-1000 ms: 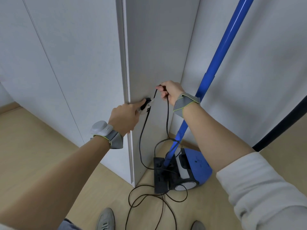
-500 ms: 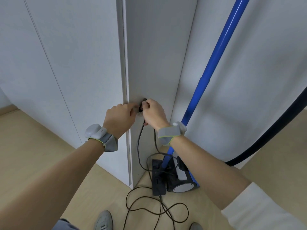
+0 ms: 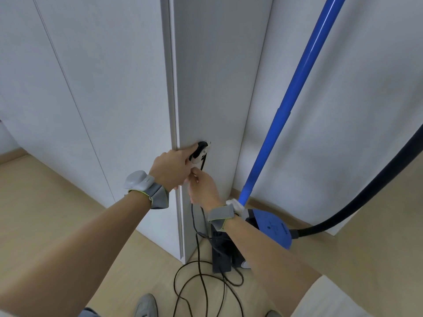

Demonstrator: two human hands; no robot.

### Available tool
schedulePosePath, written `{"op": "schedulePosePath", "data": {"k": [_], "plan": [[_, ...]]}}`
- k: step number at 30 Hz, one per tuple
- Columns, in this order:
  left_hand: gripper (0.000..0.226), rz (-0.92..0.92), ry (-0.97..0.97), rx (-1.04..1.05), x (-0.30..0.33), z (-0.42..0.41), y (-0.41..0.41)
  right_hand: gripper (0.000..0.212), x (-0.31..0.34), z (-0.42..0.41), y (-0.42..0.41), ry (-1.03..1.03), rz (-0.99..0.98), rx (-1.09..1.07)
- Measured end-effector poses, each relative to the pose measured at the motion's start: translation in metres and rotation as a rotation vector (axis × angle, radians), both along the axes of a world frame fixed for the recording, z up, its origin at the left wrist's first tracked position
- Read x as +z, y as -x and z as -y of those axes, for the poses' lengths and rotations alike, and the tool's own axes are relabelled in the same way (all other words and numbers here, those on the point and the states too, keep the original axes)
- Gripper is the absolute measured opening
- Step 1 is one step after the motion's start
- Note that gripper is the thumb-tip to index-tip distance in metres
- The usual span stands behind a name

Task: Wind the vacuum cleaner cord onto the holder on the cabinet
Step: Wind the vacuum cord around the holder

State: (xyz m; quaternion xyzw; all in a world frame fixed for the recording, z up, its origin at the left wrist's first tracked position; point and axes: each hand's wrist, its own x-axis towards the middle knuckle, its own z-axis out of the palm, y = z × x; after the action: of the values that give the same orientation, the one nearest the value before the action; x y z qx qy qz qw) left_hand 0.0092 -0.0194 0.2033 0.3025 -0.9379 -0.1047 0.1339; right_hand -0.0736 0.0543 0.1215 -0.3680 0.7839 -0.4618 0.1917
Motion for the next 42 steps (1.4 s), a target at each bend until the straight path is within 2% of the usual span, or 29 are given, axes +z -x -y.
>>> {"op": "schedulePosePath", "data": {"k": [3, 9, 12, 16, 19, 23, 25, 33, 42], "plan": [[0.06, -0.027, 0.011, -0.008, -0.004, -0.001, -0.001, 0.024, -0.012, -0.008, 0.022, -0.029, 0.216, 0.053], [0.062, -0.027, 0.002, -0.001, -0.01, 0.001, -0.001, 0.037, -0.018, -0.024, 0.077, -0.21, 0.41, 0.065], [0.061, -0.021, 0.006, 0.004, -0.012, 0.002, -0.001, 0.037, -0.02, -0.021, 0.098, -0.228, 0.311, 0.036], [0.062, -0.007, 0.031, 0.009, -0.013, 0.004, 0.0, 0.036, -0.007, -0.006, 0.113, -0.177, 0.334, -0.079], [0.063, 0.004, 0.058, 0.016, -0.014, 0.003, 0.001, 0.033, 0.011, 0.01, 0.122, -0.144, 0.478, -0.153], [0.064, 0.009, 0.071, 0.022, -0.015, 0.004, 0.002, 0.032, 0.038, 0.026, 0.131, 0.025, 0.791, -0.221], [0.063, 0.011, 0.096, 0.024, -0.015, 0.004, 0.002, 0.031, 0.051, 0.032, 0.134, 0.063, 0.823, -0.198], [0.061, 0.013, 0.154, 0.029, -0.015, 0.005, 0.002, 0.021, 0.091, 0.037, 0.125, 0.032, 0.527, -0.172], [0.058, -0.037, 0.185, 0.036, -0.014, 0.003, 0.001, 0.027, 0.096, 0.017, 0.081, -0.051, -0.162, -0.173]]}}
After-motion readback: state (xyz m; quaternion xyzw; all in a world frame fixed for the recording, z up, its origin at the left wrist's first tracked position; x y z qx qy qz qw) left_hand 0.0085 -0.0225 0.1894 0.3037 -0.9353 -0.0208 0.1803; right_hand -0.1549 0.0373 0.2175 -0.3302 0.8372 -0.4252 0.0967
